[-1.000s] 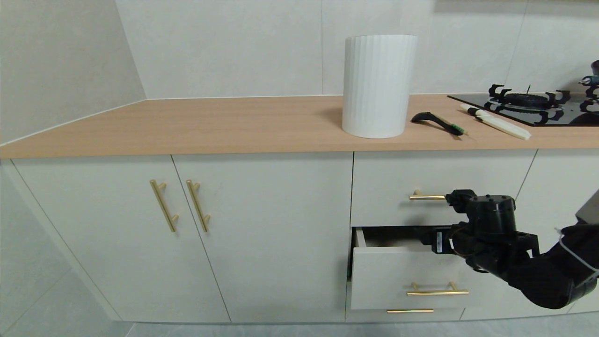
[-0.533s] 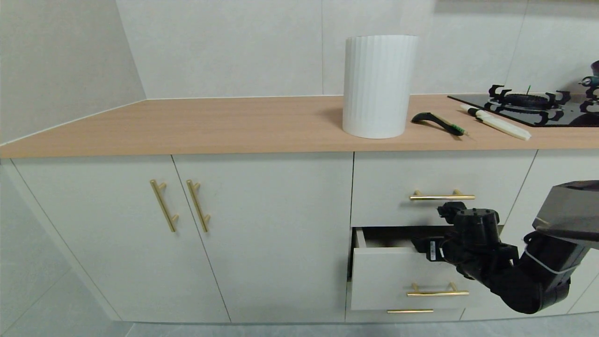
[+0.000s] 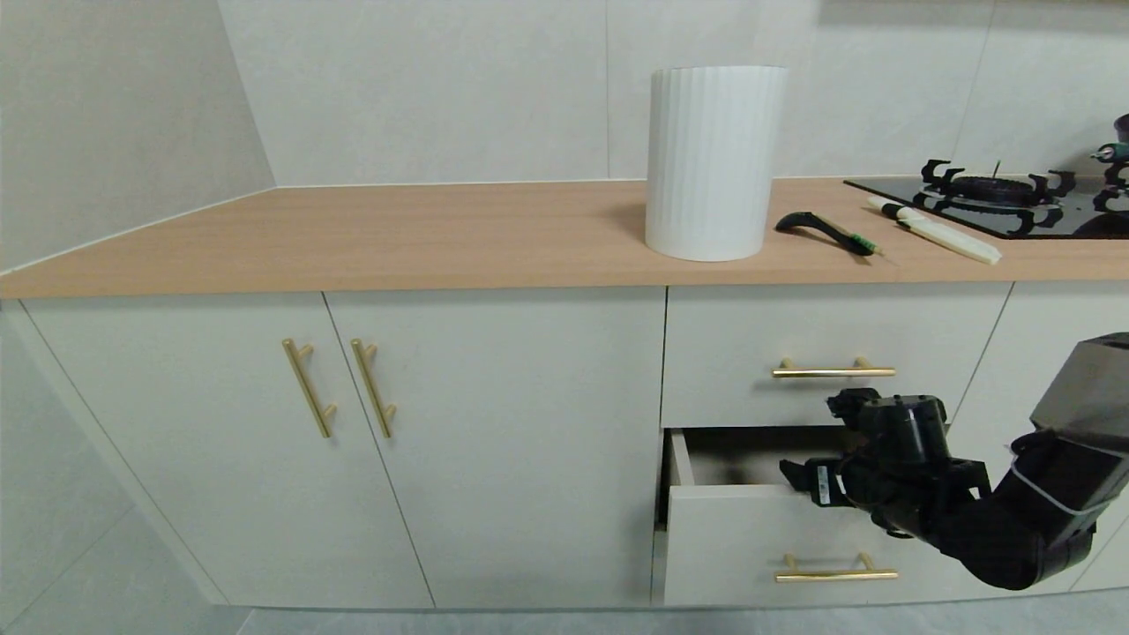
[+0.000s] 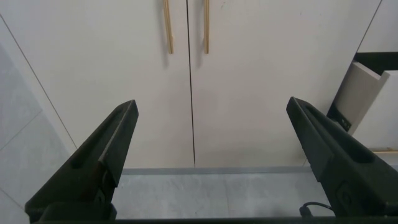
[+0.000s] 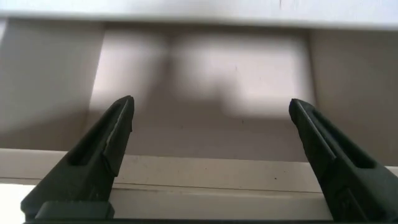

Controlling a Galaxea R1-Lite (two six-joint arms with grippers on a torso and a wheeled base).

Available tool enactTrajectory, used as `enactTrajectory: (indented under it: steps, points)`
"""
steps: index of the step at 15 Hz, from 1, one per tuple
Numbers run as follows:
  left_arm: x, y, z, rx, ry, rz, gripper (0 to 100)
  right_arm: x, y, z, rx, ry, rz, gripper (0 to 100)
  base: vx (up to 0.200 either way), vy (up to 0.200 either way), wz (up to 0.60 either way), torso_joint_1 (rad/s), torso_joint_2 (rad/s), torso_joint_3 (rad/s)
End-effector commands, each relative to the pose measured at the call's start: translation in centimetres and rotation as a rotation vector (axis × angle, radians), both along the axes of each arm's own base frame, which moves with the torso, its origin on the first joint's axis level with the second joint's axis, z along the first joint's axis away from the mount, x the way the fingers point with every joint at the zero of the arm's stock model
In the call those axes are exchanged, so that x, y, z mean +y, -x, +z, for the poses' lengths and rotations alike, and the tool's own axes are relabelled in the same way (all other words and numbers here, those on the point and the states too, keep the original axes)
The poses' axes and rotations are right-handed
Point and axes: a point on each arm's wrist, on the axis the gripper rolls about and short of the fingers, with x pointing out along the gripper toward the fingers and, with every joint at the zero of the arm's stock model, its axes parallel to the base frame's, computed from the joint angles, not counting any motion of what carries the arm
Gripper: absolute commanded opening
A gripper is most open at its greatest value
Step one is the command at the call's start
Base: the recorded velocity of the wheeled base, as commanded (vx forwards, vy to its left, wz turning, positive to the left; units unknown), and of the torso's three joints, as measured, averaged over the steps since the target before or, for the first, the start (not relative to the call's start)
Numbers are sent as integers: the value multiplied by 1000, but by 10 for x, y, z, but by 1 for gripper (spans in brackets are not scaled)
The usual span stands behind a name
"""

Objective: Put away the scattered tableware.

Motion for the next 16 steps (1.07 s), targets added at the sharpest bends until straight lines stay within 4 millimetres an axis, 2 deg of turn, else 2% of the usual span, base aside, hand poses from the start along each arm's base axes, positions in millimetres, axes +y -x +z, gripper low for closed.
enactTrajectory:
  steps: [1,16]
  points:
    - [0,0,0,1,0,-1,100,-2,8,23,-7,1,5,100,0,0,0,0,0,0]
    - [0,0,0,1,0,1,100,-11,69,45,309,248,228,100,0,0,0,0,0,0]
